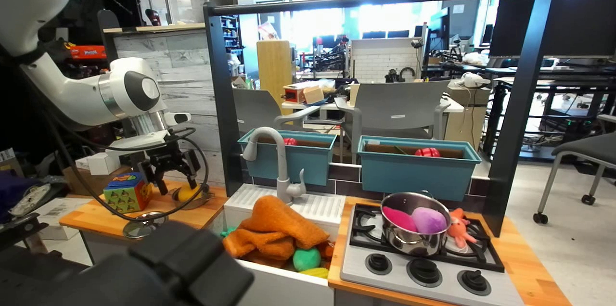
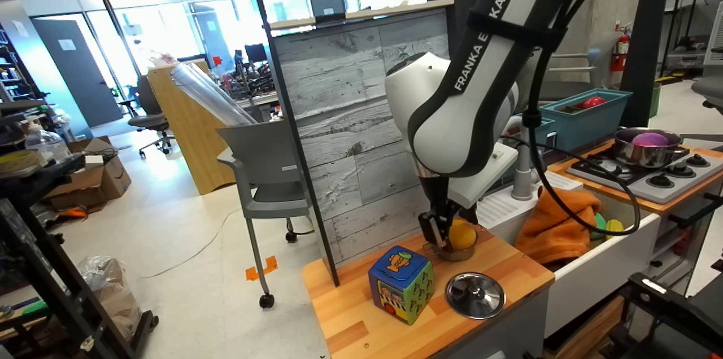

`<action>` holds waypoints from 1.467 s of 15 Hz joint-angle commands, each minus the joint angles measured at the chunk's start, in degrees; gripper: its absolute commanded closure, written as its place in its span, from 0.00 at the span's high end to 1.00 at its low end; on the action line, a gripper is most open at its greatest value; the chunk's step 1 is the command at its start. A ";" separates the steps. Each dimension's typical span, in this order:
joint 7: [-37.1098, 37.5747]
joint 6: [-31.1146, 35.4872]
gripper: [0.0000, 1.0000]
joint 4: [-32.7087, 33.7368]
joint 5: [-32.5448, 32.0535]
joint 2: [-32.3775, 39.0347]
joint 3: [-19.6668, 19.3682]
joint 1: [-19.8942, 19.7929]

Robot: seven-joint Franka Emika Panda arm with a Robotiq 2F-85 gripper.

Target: Remove the orange plush toy from the silver pot and put it on the left side of the countertop

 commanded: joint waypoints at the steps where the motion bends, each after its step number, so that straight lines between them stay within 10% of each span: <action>1: -2.46 0.00 0.84 0.57 0.71 -0.56 0.80 -0.95; 6: -2.26 -0.75 0.80 2.37 0.71 0.09 0.26 -1.13; 7: -2.10 -0.69 0.52 2.74 0.78 0.25 0.24 -1.21; 9: -1.75 -0.61 0.52 3.36 0.61 0.55 -0.08 -1.11; 16: -1.05 -1.83 0.01 5.26 0.78 1.21 -0.55 -0.92; 22: -0.43 -3.15 0.00 5.80 0.93 1.17 -0.78 -0.69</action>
